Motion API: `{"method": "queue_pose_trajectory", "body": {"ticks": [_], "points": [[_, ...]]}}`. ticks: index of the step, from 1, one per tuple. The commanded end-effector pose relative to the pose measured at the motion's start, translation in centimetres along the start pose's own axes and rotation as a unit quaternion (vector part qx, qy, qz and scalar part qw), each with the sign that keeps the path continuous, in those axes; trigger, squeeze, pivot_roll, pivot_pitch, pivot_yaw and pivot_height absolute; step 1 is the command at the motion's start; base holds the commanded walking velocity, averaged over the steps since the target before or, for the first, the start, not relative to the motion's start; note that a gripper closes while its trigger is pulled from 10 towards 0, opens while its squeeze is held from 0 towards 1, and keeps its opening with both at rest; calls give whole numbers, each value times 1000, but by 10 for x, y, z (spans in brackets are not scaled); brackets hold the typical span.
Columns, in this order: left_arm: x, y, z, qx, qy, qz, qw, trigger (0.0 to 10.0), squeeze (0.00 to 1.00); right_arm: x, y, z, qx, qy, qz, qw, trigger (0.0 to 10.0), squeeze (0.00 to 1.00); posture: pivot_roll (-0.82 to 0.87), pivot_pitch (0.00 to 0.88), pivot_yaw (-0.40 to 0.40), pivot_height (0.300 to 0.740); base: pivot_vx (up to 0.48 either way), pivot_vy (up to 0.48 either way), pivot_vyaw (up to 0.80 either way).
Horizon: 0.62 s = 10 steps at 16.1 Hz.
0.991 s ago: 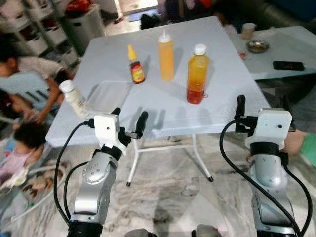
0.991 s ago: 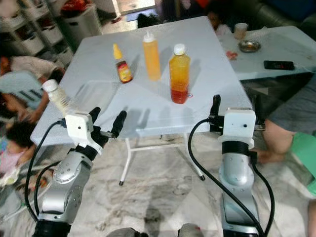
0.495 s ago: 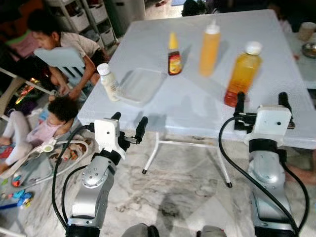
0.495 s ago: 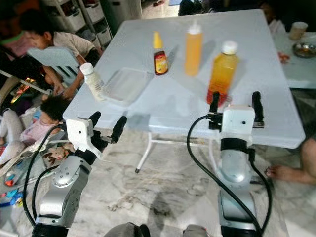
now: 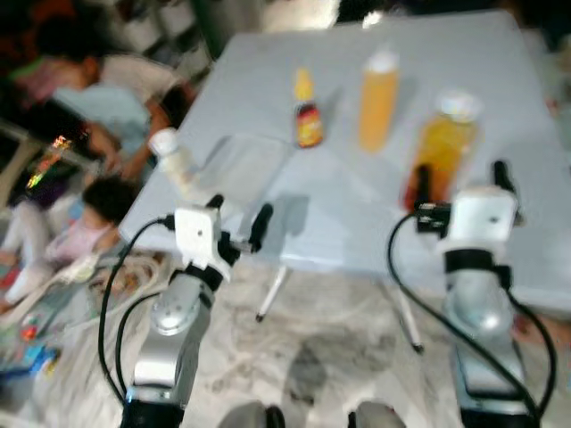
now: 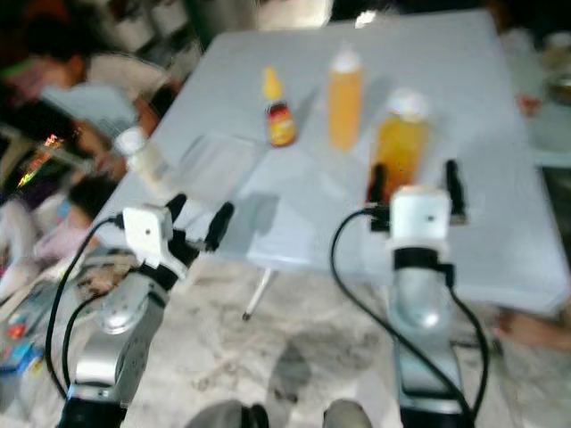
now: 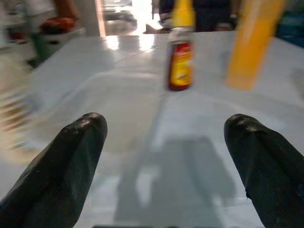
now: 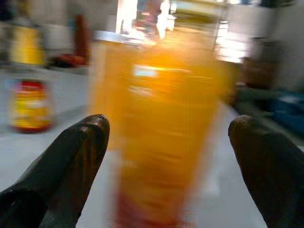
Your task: Restocking fridge
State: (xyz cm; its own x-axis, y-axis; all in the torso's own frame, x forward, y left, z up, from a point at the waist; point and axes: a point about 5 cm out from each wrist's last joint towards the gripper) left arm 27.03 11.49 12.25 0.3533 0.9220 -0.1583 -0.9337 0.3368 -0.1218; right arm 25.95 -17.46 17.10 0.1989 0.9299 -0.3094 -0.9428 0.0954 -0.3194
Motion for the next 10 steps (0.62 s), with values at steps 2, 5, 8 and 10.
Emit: {"method": "queue_pose_trajectory", "body": {"ticks": [2,5,8,10], "points": [[7,4,-2,8,-9,12,1000,10000,0,9,3,7,-16,-8,28,999,10000,0,-141,84,172,740,0,0,0],[7,4,-4,12,-10,12,1000,10000,0,15,5,8,-21,-9,40,999,10000,0,-139,81,172,740,0,0,0],[6,9,-13,35,-3,-9,999,10000,0,9,-3,25,-55,-3,17,998,10000,0,-142,83,176,740,0,0,0],[6,9,-14,40,-5,-10,999,10000,0,5,-6,31,-64,-2,1,998,10000,0,-144,88,183,740,0,0,0]]}}
Point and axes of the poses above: a point about 5 cm out from each wrist's last joint towards the gripper, its own y axis pointing back from the gripper into the wrist, its own z axis along the axis of the wrist's last joint, x = y × z, and after that the axes turned 3 degrees about y, right-handed
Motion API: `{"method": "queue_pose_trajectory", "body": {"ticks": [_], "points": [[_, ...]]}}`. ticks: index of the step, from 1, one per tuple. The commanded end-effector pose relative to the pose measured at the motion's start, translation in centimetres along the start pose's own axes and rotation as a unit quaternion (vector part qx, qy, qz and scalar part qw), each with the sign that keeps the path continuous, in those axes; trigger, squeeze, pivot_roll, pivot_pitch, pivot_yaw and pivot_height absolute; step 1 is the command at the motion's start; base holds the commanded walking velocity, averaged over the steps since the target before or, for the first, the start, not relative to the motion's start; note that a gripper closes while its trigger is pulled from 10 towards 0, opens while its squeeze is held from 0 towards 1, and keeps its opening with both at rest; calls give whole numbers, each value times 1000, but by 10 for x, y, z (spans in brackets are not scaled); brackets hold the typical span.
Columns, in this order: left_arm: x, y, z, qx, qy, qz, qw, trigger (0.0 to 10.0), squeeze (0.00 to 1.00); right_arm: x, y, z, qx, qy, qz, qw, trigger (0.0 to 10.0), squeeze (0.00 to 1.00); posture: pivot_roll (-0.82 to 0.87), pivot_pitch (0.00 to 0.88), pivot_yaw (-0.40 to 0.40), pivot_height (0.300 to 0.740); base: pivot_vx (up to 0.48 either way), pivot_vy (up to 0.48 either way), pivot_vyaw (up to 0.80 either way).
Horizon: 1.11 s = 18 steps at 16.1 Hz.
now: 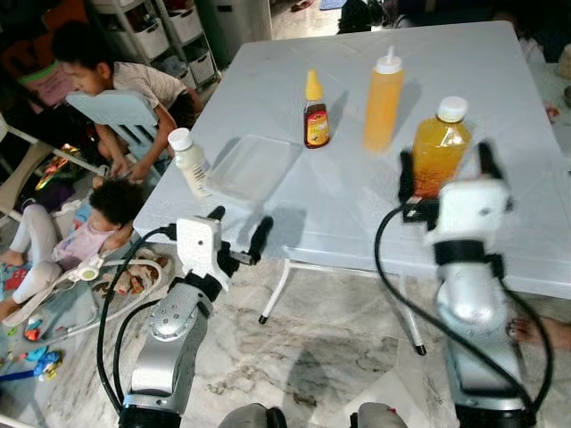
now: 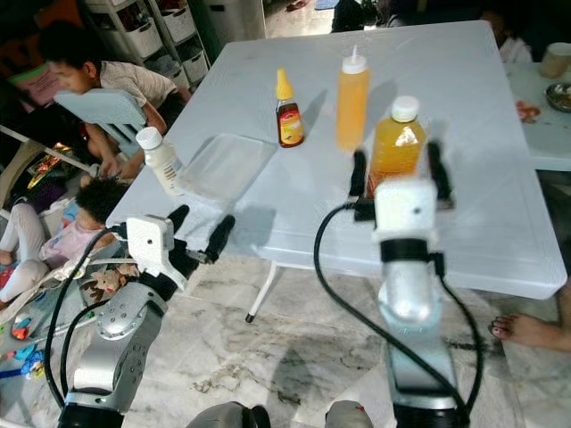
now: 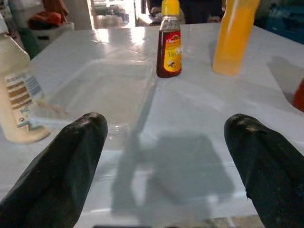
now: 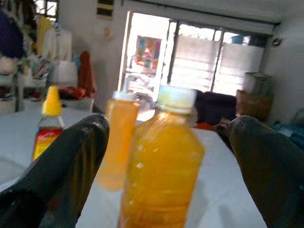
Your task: Restocking fridge
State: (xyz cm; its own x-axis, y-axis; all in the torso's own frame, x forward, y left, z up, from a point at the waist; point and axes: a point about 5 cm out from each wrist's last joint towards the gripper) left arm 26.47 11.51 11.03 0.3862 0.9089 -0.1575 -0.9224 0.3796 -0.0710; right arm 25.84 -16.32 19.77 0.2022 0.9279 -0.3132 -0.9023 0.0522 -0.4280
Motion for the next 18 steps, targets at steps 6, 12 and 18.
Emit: {"method": "queue_pose_trajectory", "body": {"ticks": [6,12,18], "points": [[2,0,-4,18,-7,-8,1000,10000,0,-19,-10,15,-17,24,-68,997,10000,0,-156,92,192,740,0,0,0],[0,-1,-4,22,-8,-18,1000,10000,0,-25,-23,22,-21,-3,-83,996,10000,0,-156,99,198,740,0,0,0],[-1,0,-4,24,-12,-20,999,10000,0,-11,-29,24,-20,-38,-45,998,10000,0,-150,108,195,740,0,0,0]]}}
Point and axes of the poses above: a point about 5 cm out from each wrist's last joint towards the gripper, its own y axis pointing back from the gripper into the wrist, its own z axis along the axis of the wrist's last joint, x = y × z, and after that the axes turned 3 degrees about y, right-handed
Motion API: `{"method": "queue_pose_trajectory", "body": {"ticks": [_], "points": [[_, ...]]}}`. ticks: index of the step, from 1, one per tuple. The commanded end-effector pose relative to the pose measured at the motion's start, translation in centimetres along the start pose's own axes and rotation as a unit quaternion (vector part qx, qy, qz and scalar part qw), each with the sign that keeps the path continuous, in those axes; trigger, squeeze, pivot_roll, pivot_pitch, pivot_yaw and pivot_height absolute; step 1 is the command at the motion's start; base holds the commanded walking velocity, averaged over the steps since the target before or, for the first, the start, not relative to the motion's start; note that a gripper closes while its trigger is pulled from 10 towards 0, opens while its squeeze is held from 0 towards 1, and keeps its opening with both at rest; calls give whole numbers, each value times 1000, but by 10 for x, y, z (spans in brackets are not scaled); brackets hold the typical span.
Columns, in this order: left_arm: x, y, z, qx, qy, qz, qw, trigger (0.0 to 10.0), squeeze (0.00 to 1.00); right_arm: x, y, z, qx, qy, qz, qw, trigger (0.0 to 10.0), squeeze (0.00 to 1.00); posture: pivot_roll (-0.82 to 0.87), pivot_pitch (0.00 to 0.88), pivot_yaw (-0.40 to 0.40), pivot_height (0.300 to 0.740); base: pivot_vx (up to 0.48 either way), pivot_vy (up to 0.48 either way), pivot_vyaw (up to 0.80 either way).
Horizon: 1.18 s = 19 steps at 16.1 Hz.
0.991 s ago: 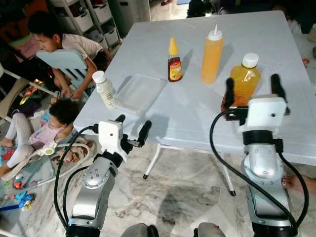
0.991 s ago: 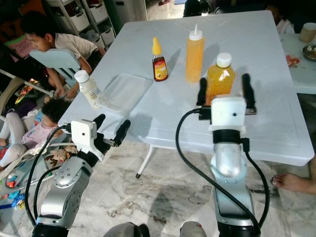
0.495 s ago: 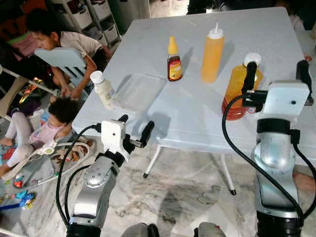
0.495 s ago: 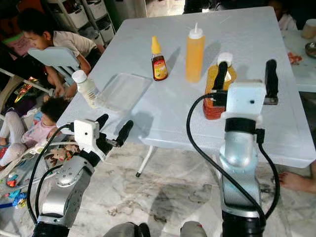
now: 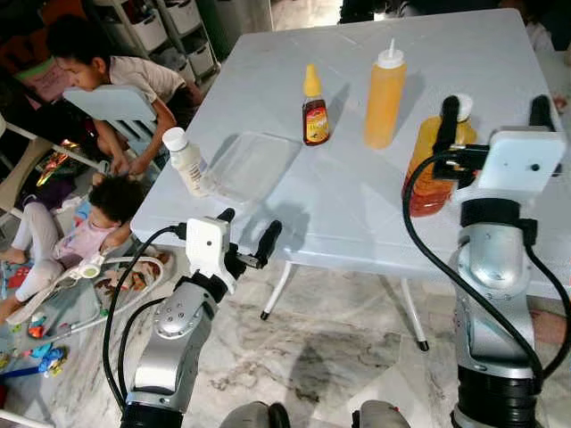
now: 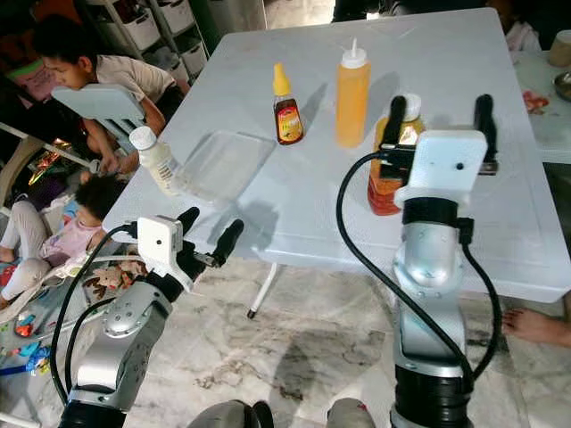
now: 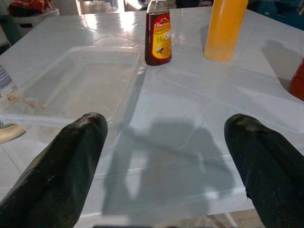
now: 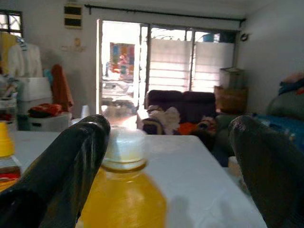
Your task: Restocking fridge
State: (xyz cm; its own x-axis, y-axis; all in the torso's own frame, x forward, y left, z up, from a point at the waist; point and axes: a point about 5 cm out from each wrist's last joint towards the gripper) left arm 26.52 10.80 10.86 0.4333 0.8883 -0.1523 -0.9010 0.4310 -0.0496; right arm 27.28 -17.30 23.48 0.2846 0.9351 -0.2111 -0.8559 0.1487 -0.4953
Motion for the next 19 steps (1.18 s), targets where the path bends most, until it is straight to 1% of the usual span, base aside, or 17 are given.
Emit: {"method": "queue_pose_trajectory", "body": {"ticks": [1,5,8,10,11,12,13,14,15,16,17,19], "points": [[5,4,-2,10,-10,6,1000,10000,0,10,2,0,5,-17,24,1000,10000,0,-150,109,194,740,0,0,0],[5,5,-3,14,-11,7,1000,10000,0,13,2,-2,11,-23,28,999,10000,0,-151,113,195,740,0,0,0],[4,5,-4,17,-14,7,1000,10000,0,13,-2,-5,18,-32,23,999,10000,0,-149,114,194,740,0,0,0],[3,5,-5,19,-14,8,1000,10000,0,8,-4,-12,45,-70,5,997,10000,0,-147,119,193,740,0,0,0],[3,5,-5,20,-14,8,1000,10000,0,7,-5,-13,48,-81,2,996,10000,0,-146,121,194,740,0,0,0],[3,6,-4,20,-14,8,1000,10000,0,7,-7,-12,45,-82,5,996,8784,0,-145,121,195,740,0,0,0],[3,6,-5,22,-15,8,1000,10000,0,10,-10,-11,39,-90,16,995,4980,0,-144,123,195,740,0,0,0],[3,6,-5,22,-15,8,1000,10000,0,11,-12,-10,37,-93,20,995,4980,0,-144,123,195,740,0,0,0],[3,6,-5,22,-15,8,1000,10000,0,12,-12,-9,35,-94,23,995,4431,0,-142,123,195,740,0,0,0],[3,6,-5,23,-16,8,1000,10000,0,12,-13,-8,34,-97,27,994,3098,0,-142,123,194,740,0,0,0],[3,6,-5,23,-16,9,1000,10000,0,13,-13,-8,34,-99,30,994,2863,0,-142,123,195,740,0,0,0],[3,6,-5,24,-16,9,1000,10000,0,15,-14,-8,34,-104,36,993,2980,0,-142,125,194,740,0,0,0]]}}
Point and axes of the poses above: a point about 5 cm out from each wrist's last joint towards the gripper, its own y axis pointing back from the gripper into the wrist, its own z axis along the axis of the wrist's last joint, x = y × z, and after that the axes turned 3 degrees about y, right-handed
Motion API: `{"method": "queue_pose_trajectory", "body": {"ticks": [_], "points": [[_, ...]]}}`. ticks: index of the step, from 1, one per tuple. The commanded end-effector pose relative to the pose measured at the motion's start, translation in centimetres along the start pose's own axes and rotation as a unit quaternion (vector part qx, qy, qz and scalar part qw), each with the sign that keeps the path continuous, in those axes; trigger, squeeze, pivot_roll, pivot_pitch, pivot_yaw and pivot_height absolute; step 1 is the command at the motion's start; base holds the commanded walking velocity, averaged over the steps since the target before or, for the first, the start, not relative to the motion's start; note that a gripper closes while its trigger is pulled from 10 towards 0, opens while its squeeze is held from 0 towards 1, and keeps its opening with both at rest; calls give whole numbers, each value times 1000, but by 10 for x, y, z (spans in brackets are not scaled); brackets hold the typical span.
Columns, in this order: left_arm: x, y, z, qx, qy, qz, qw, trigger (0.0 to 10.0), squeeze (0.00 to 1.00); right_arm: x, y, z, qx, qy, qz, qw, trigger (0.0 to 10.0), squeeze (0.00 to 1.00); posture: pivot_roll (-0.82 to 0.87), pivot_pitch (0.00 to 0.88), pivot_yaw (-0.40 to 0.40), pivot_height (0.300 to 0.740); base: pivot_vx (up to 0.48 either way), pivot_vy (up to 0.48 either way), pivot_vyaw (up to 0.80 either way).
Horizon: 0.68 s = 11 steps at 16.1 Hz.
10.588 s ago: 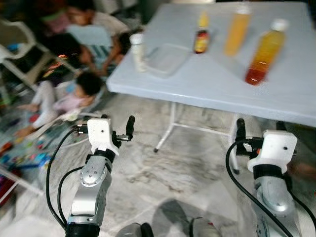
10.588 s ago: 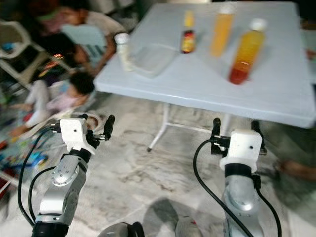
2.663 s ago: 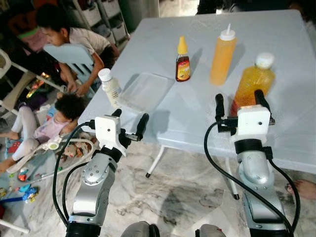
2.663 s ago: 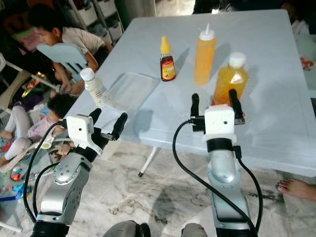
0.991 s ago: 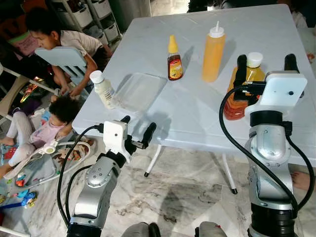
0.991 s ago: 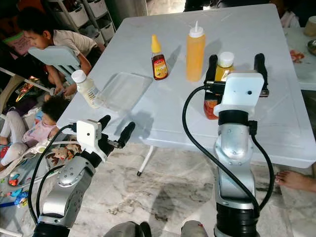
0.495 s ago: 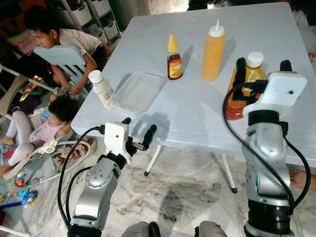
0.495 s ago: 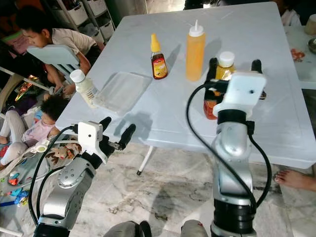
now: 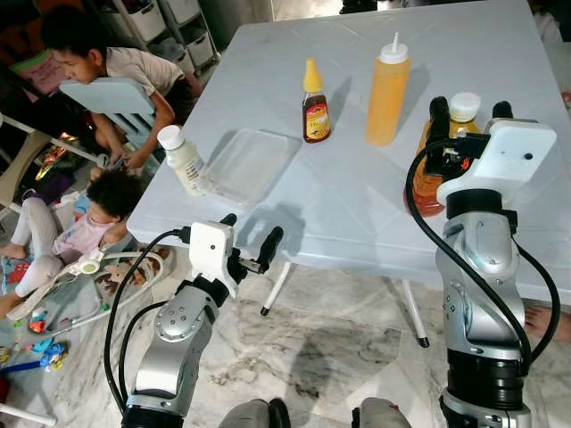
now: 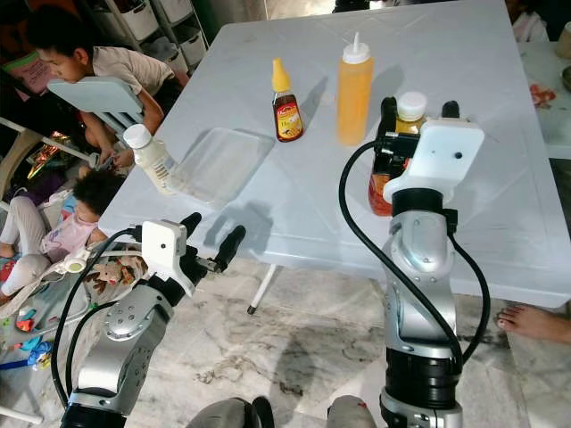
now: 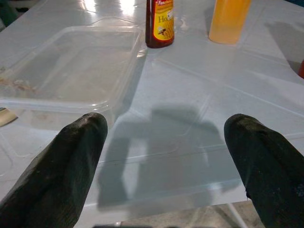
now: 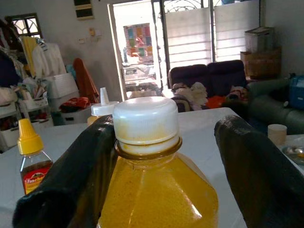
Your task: Restocking fridge
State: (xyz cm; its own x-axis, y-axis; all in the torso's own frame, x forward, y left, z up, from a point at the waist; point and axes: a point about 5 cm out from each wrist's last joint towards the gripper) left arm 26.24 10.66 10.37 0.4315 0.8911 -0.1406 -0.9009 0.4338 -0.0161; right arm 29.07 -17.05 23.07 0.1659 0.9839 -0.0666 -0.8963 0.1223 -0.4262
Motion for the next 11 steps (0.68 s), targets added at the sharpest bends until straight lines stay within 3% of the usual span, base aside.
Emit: {"method": "queue_pose_trajectory", "body": {"ticks": [1,2,3,4,7,11], "points": [[5,4,0,8,-11,8,1000,10000,0,8,-2,2,-1,-12,17,1000,2824,0,-142,125,194,740,0,0,0],[5,4,-1,9,-11,9,1000,10000,0,9,-2,2,-1,-13,20,1000,2588,0,-143,124,194,740,0,0,0],[5,3,-1,10,-12,9,1000,10000,0,10,-3,3,-2,-16,24,1000,1373,0,-143,124,194,740,0,0,0],[5,3,-1,10,-12,9,1000,10000,0,10,-3,3,-2,-17,25,1000,1373,0,-144,123,194,740,0,0,0],[6,3,-1,12,-14,9,1000,10000,0,13,-5,4,2,-21,33,999,0,0,-142,121,193,740,0,0,0],[6,3,-2,14,-16,9,1000,10000,0,15,-5,4,6,-26,39,999,0,0,-141,122,194,740,0,0,0]]}}
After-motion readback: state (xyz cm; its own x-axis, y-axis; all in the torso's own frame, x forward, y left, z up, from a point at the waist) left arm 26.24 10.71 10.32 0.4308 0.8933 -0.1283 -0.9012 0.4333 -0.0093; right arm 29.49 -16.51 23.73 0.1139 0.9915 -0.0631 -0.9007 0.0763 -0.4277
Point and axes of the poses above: a point about 5 cm out from each wrist's last joint towards the gripper, its own y axis pointing back from the gripper into the wrist, its own z axis along the axis of the wrist's last joint, x = y × z, and after that the axes turned 3 degrees about y, right-handed
